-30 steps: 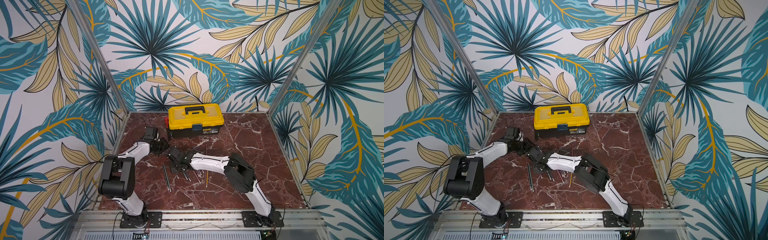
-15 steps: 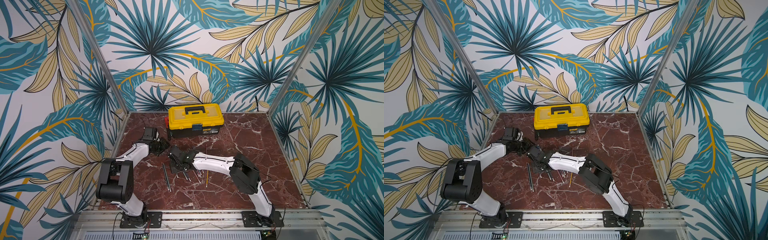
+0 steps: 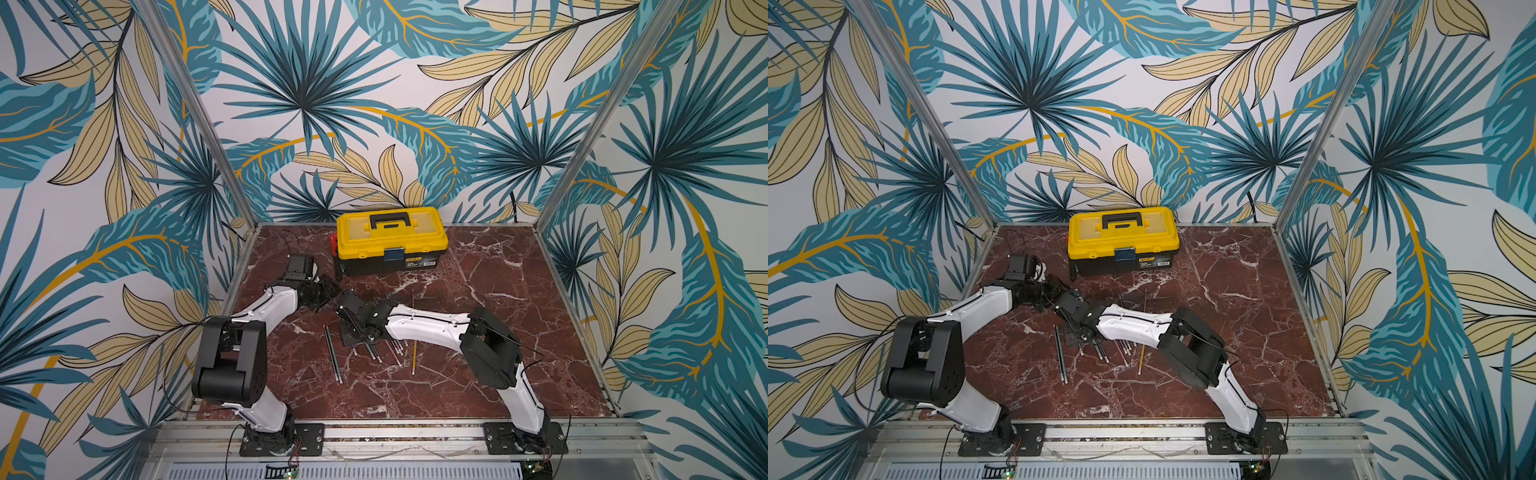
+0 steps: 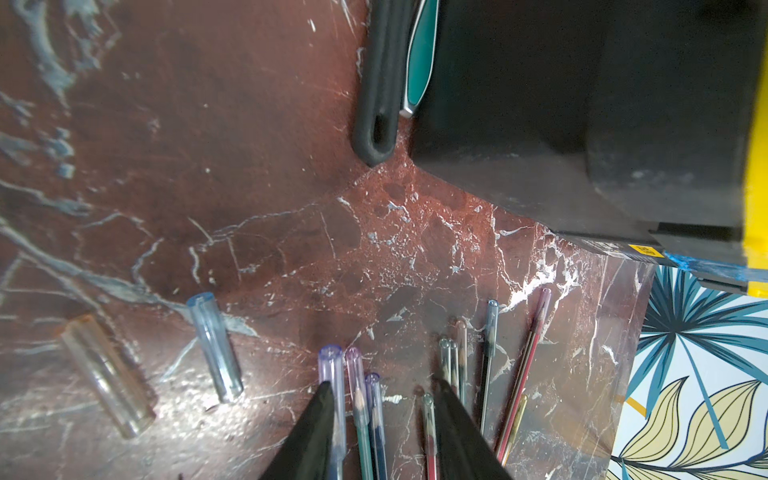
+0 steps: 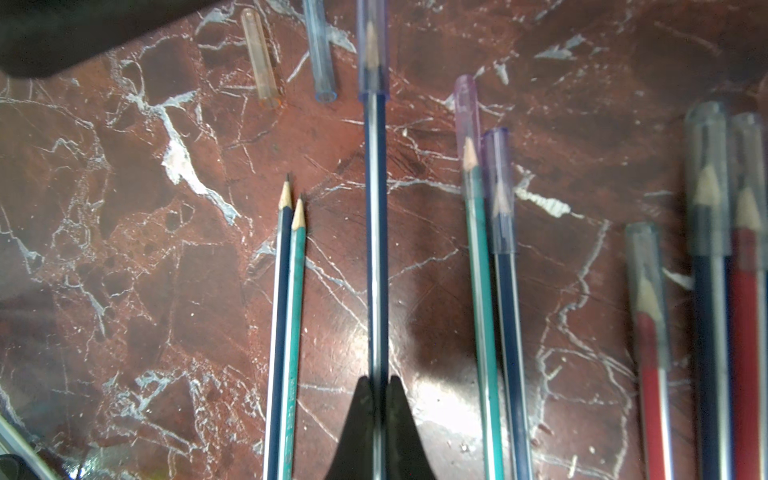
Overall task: Remove the protective cover of the pencils
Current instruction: Remove the protective sleeve from the pencil.
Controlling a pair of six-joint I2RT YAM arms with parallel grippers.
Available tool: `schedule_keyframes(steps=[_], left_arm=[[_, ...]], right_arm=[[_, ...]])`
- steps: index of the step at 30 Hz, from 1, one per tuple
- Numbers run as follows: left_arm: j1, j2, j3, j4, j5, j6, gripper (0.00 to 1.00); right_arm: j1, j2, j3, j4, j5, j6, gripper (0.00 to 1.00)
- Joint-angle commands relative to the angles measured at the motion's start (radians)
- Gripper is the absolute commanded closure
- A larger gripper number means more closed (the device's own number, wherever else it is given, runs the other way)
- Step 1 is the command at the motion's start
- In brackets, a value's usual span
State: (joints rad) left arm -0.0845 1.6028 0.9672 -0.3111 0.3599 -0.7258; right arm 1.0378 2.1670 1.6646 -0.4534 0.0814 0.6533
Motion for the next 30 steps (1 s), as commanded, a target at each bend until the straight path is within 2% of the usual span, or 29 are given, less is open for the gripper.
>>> schedule_keyframes(steps=[1,13,21,30], left_arm=[[-0.005,0.011,-0.016,0.010,0.003,0.000,0.59],[-0.004,0.032,-0.009,0.012,0.018,-0.004,0.60],[-0.004,0.027,-0.009,0.010,0.016,0.005,0.84],[-0.004,0.034,-0.004,0.012,0.017,0.009,0.96]], right_arm=[[0.006,-0.046,0.014,-0.028,0.017,-0.010,1.00],[0.013,-0.075,-0.009,-0.012,0.015,-0.004,1.00],[0.016,-0.058,0.010,-0.017,0.006,-0.007,1.00],[0.016,-0.067,0.005,-0.023,0.010,-0.018,1.00]])
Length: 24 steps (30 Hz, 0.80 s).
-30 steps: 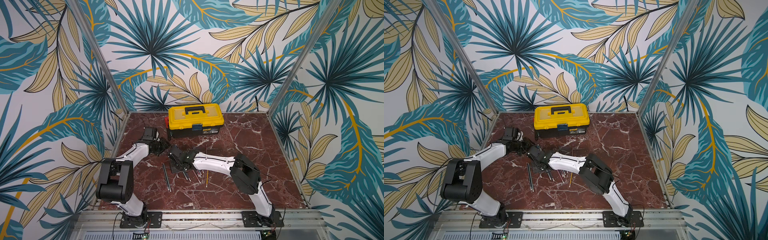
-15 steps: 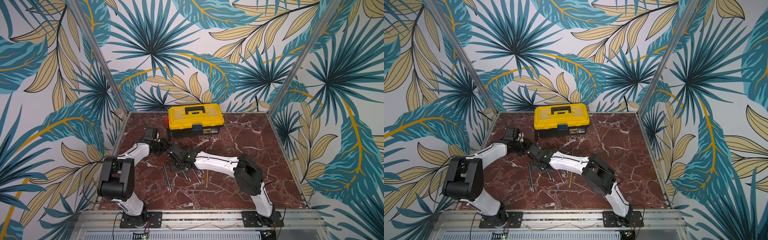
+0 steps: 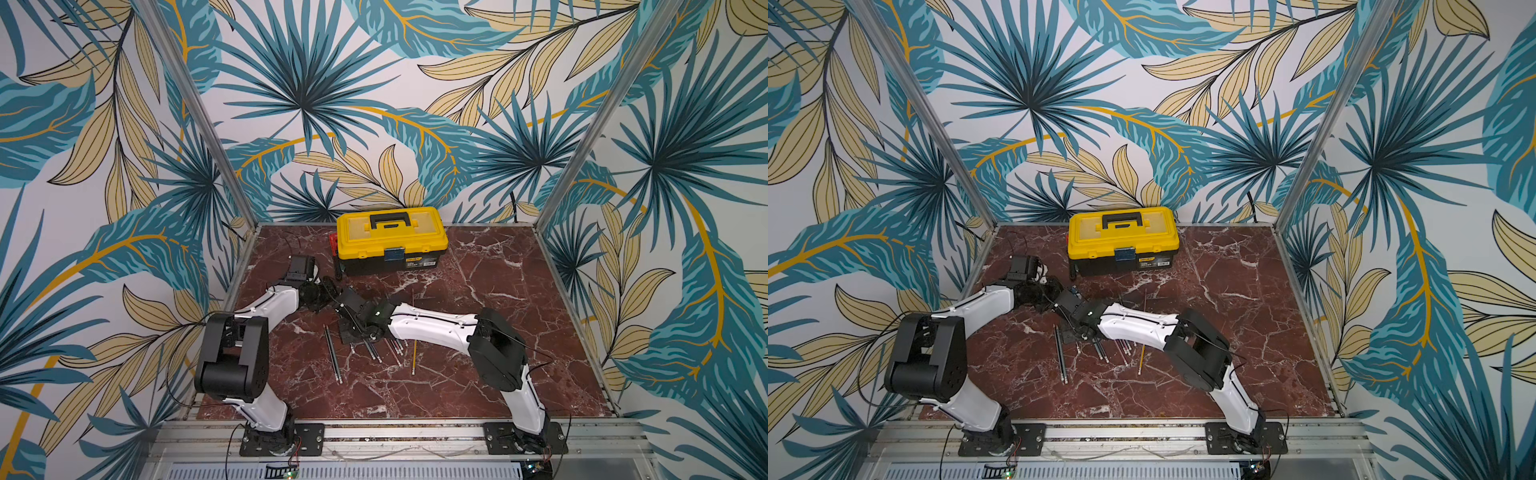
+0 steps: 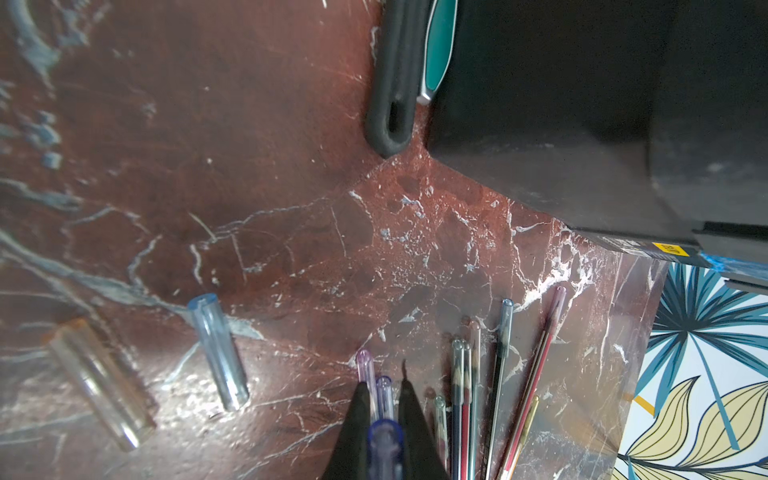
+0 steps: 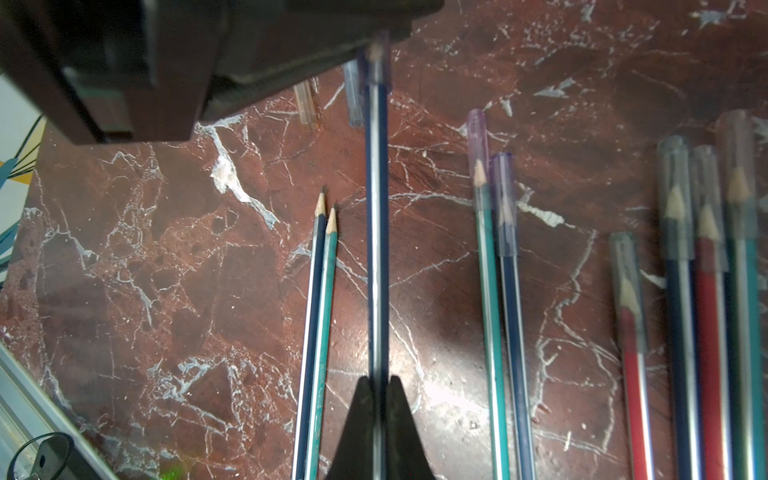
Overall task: Remove the protective cover of the pencils
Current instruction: Remove the protective sleeve from the pencil.
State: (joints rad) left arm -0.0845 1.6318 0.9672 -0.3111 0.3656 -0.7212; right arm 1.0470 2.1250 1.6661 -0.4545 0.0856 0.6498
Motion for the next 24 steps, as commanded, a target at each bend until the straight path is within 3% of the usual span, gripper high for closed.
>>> schedule_keyframes(steps=[1,11,17,24], left_arm=[[-0.004,0.006,-0.003,0.012,0.013,0.006,0.97],[-0.004,0.010,-0.004,0.012,0.020,0.005,1.00],[-0.005,0.020,0.001,0.012,0.025,0.003,1.00],[-0.003,0.019,0.000,0.012,0.022,-0.001,1.00]], right_arm=[[0.007,-0.026,0.002,-0.018,0.003,-0.017,0.99],[0.006,0.021,0.038,-0.014,-0.011,-0.026,0.79],[0.005,0.045,0.060,-0.023,-0.006,-0.028,0.80],[0.005,0.057,0.057,-0.020,-0.007,-0.027,0.91]])
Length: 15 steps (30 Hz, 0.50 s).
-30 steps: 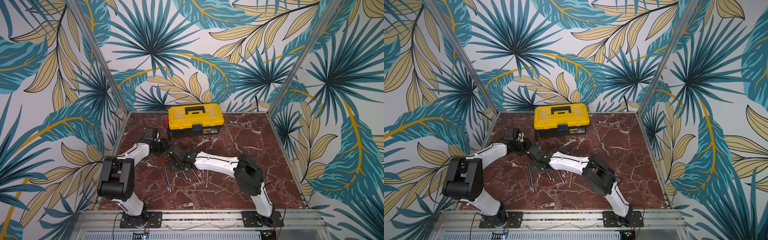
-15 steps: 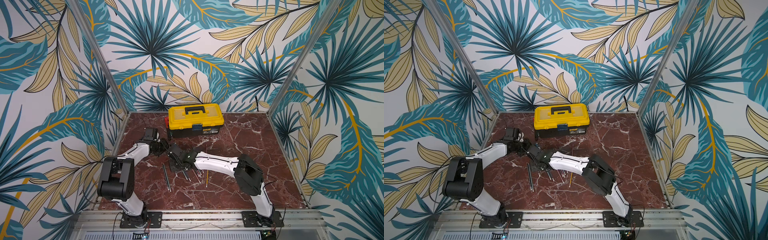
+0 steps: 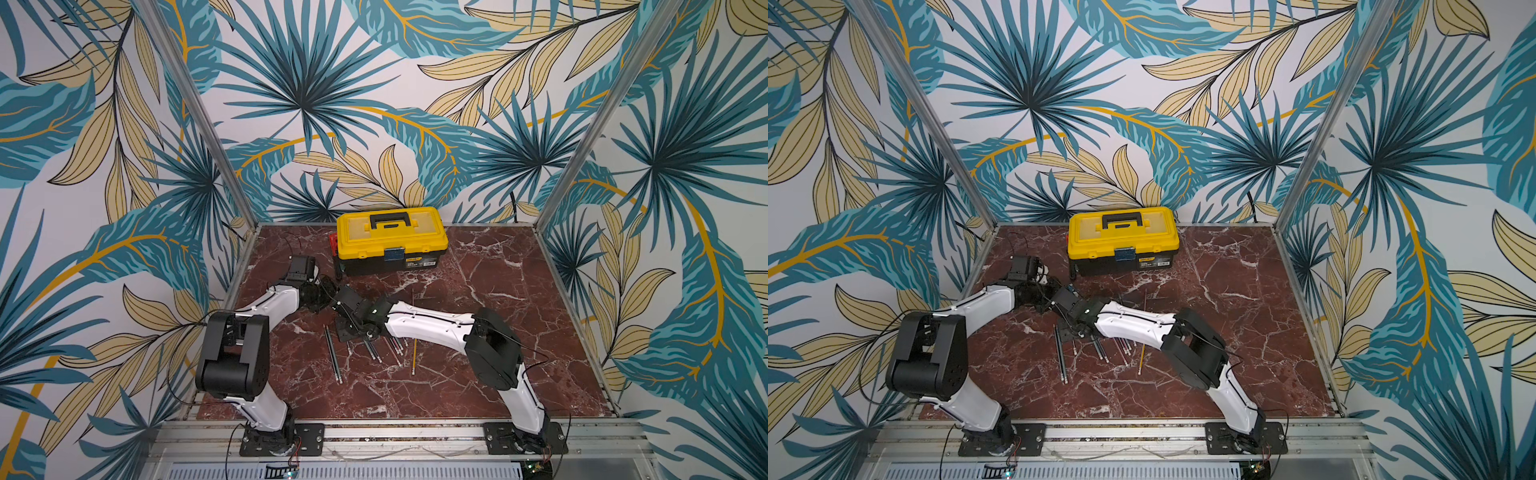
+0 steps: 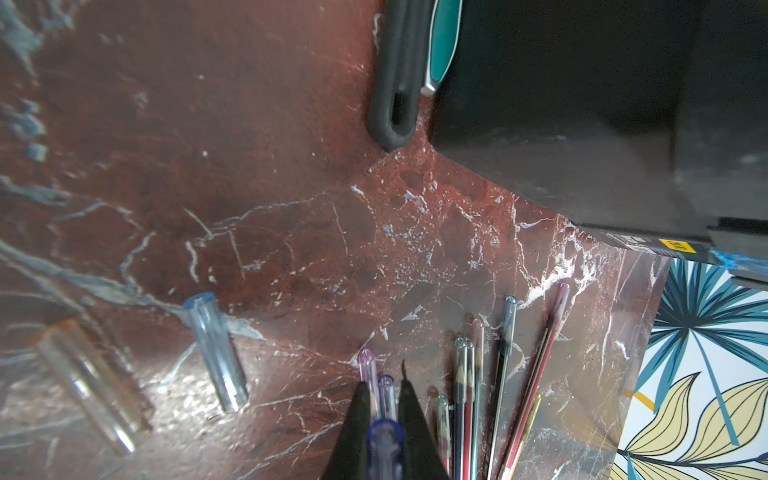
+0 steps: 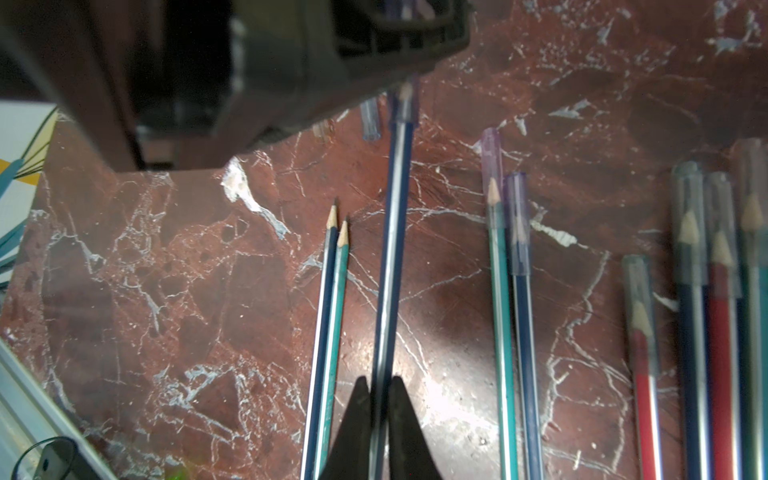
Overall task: Remove the protective cover of the pencils
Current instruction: Remove the protective sleeve from the pencil.
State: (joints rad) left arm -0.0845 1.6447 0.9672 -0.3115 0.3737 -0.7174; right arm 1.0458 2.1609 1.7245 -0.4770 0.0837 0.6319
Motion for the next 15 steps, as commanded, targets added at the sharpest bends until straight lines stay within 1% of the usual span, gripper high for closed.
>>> schedule_keyframes(steps=[1,4,7,10,15], left_arm=[[-0.003,0.002,-0.005,0.012,0.013,-0.003,1.00],[-0.003,-0.008,-0.006,0.012,0.004,-0.002,1.00],[-0.003,-0.008,-0.002,0.012,-0.002,0.004,1.00],[-0.003,-0.014,-0.005,0.012,-0.032,0.013,1.00],[-0.003,-0.002,0.005,0.008,-0.076,0.034,1.00]], right_arm=[[0.006,0.025,0.002,-0.002,-0.005,-0.009,0.92],[0.006,0.034,0.020,-0.022,-0.010,-0.008,0.96],[0.005,0.021,-0.006,-0.004,-0.013,-0.007,0.96],[0.006,0.016,-0.007,-0.017,-0.033,-0.006,0.98],[0.010,-0.025,-0.091,0.016,-0.084,0.000,0.99]])
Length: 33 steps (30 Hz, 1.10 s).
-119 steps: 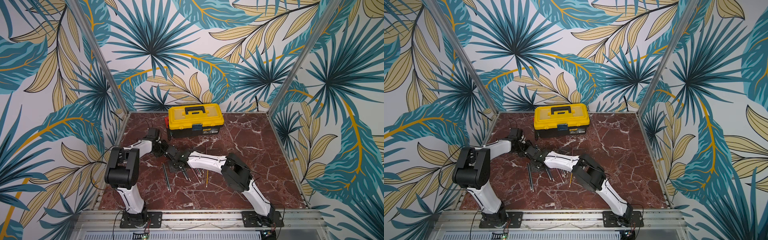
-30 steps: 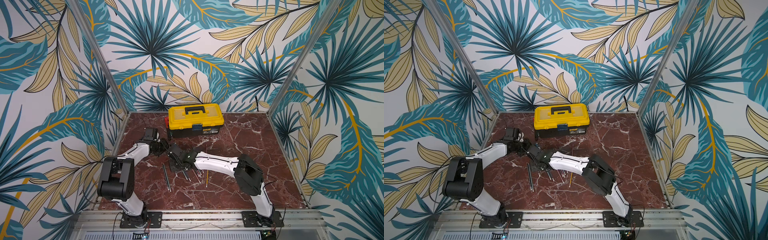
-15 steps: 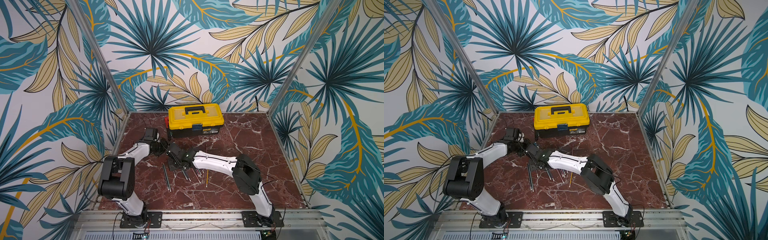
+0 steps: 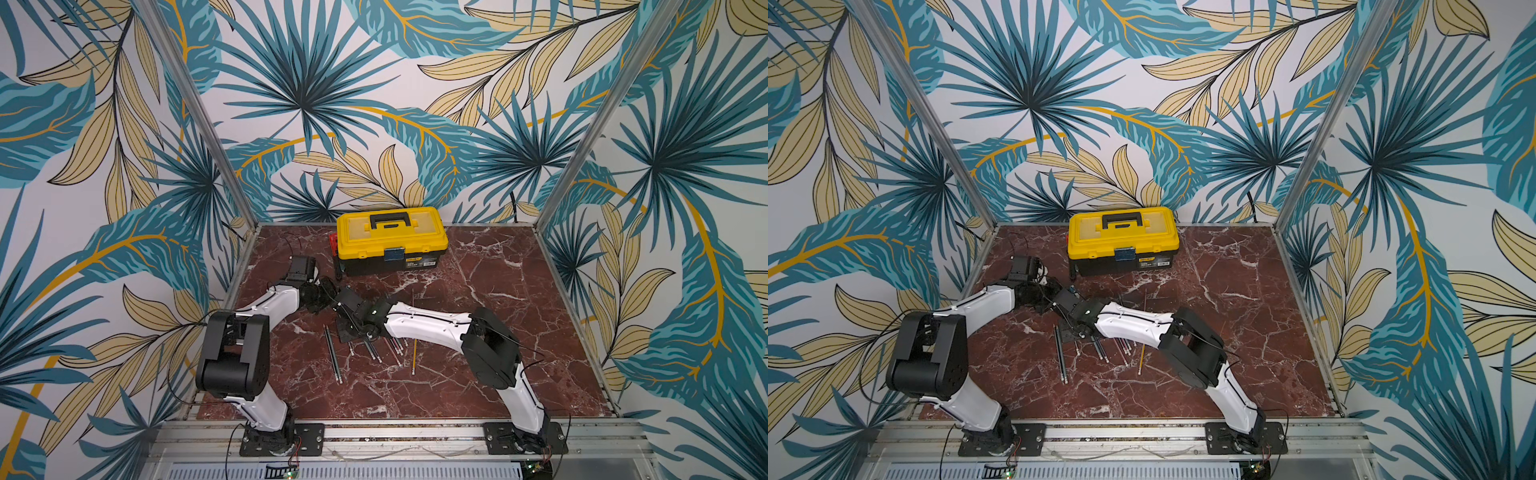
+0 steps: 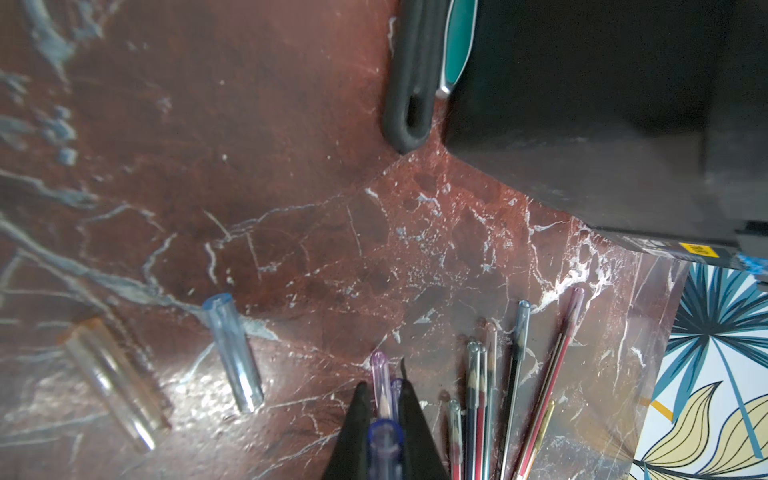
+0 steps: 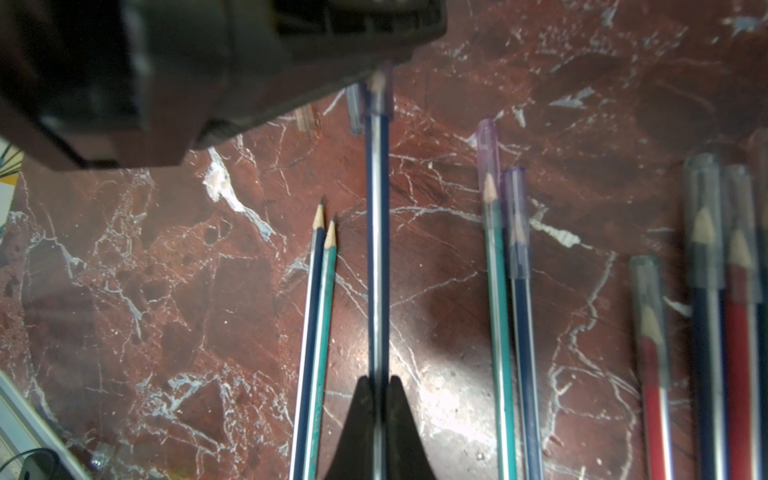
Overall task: Remove the protective cover of the pencils
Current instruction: Remove the protective sleeve from the pencil, then place the pencil at the center of the board, then place the protective sleeve at the center of the board.
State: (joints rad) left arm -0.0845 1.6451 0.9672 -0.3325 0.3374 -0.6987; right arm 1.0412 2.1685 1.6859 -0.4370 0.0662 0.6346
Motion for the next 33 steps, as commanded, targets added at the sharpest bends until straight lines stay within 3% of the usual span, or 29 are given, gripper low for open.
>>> schedule_keyframes(steps=[1,12,21,33], left_arm=[[-0.003,-0.002,0.005,0.029,-0.049,0.017,1.00],[-0.006,0.025,0.032,0.019,-0.097,0.049,1.00],[-0.006,0.015,0.025,0.006,-0.092,-0.005,1.00],[-0.008,0.100,0.173,-0.077,-0.171,0.006,1.00]], right_arm=[[0.017,-0.035,-0.061,-0.027,-0.072,0.002,1.00],[0.040,-0.113,-0.209,0.056,-0.080,0.036,1.00],[0.045,-0.105,-0.201,0.047,-0.084,0.069,1.00],[0.049,-0.069,-0.187,0.087,-0.045,0.170,1.00]])
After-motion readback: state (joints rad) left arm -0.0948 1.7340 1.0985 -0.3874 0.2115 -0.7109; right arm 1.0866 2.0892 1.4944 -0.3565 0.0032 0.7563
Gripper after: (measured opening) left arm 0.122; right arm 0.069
